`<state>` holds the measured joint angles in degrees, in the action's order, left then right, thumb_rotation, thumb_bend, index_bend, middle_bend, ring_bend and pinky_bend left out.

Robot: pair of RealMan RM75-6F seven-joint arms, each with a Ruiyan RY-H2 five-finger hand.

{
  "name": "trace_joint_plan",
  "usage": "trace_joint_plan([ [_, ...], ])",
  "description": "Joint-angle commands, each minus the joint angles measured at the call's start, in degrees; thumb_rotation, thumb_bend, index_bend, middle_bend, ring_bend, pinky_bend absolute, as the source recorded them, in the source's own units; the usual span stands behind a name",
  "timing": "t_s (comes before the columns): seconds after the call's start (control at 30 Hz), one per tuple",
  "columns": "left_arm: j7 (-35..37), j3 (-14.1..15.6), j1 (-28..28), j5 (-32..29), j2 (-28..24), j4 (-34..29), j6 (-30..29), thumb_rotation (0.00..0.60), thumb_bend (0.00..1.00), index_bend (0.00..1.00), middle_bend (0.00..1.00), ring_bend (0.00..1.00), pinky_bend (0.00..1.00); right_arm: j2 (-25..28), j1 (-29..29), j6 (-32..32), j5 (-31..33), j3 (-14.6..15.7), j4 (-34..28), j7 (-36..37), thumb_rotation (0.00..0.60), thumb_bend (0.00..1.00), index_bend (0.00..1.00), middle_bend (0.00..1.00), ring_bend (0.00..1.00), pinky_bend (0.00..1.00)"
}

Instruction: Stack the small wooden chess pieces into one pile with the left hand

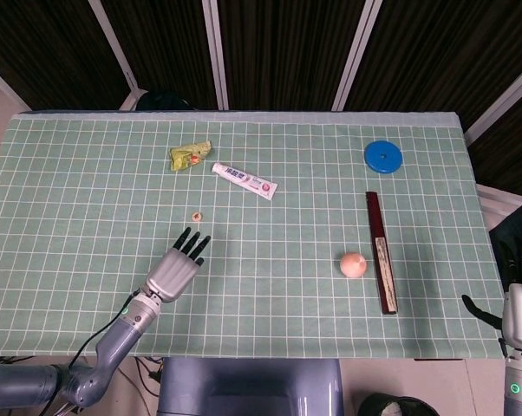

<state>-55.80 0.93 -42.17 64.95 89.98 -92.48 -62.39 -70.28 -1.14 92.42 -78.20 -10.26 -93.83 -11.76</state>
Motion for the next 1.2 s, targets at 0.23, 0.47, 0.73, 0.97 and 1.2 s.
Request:
trace_joint_plan([
  [0.23,0.3,-2.7,0.2,-1.3,-1.5,-0.4,-2.0,0.600,0.27,0.38,0.00,0.00,0.00,0.0,0.0,0.1,-0.1,0.0,0.0,0.0,0.600,0.23,0.09,0.01,0.00,0.00],
  [0.47,5.6,-8.7,-2.6,-5.6,-1.2,4.2,1.6,0.600,0.26,0.38,0.00,0.00,0.00,-0.1,0.1,0.2,-0.1,0.0,-0.1,-0.1,0.600,0.23,0.09,0.01,0.00,0.00],
  [0.73,7.7,-13.5,-7.1,-12.2,1.2,12.6,6.9,0.600,0.26,0.39,0.00,0.00,0.00,-0.2,0.1,0.2,0.1,-0.1,-0.4,0.0,0.600,0.23,0.09,0.01,0.00,0.00],
  [0.97,10.0,-14.5,-10.6,-15.6,5.4,21.6,11.7,0.600,0.26,0.39,0.00,0.00,0.00,-0.1,0.1,0.1,0.5,-0.3,-0.7,0.2,0.600,0.23,0.09,0.01,0.00,0.00],
  [1.2,12.7,-14.3,-12.9,-16.0,10.1,30.1,14.8,0.600,0.26,0.40,0.00,0.00,0.00,-0.1,0.1,0.0,0.7,-0.4,-0.8,0.4,0.600,0.23,0.09,0.01,0.00,0.00],
])
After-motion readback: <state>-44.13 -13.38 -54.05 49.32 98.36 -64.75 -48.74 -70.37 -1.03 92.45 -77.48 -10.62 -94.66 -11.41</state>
